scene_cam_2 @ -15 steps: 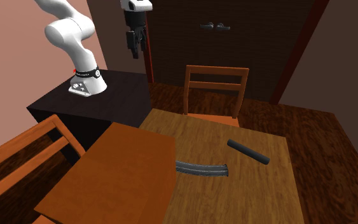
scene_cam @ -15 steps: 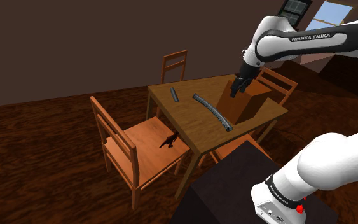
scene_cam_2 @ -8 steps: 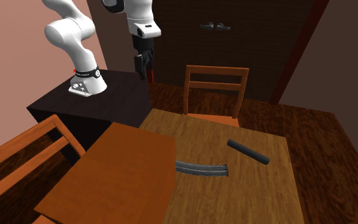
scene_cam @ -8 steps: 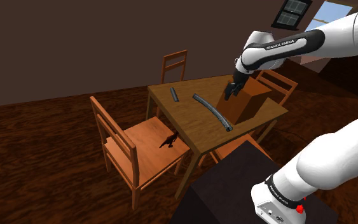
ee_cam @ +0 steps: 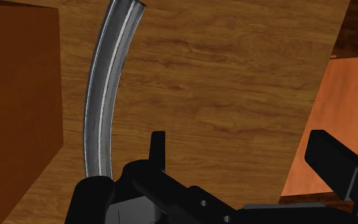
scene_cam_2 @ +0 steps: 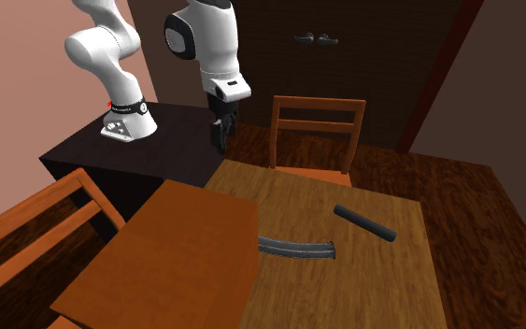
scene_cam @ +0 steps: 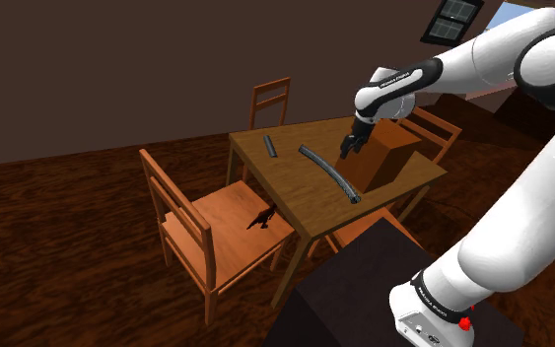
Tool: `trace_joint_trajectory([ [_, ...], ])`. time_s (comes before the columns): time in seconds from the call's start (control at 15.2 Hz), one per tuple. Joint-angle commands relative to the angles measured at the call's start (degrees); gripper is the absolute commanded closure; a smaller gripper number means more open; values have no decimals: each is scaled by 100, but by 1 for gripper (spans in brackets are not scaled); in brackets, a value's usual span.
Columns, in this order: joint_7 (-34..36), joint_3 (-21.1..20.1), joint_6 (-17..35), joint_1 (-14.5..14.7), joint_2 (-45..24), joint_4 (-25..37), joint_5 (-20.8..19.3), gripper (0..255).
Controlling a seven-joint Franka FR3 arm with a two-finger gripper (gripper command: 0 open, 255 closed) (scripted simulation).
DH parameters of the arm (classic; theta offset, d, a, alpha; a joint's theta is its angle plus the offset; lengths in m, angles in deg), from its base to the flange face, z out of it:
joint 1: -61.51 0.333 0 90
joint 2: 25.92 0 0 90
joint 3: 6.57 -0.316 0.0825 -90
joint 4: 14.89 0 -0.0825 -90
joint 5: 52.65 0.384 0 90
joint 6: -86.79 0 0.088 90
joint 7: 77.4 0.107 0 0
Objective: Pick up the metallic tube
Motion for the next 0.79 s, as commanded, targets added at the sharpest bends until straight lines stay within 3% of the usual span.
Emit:
trace_joint_trajectory([
  [0.0, -235, 5, 144, -101, -468, 297, 229, 0],
  [0.73, -1094, -324, 340, -958, -2930, 2442, 1109, 0],
])
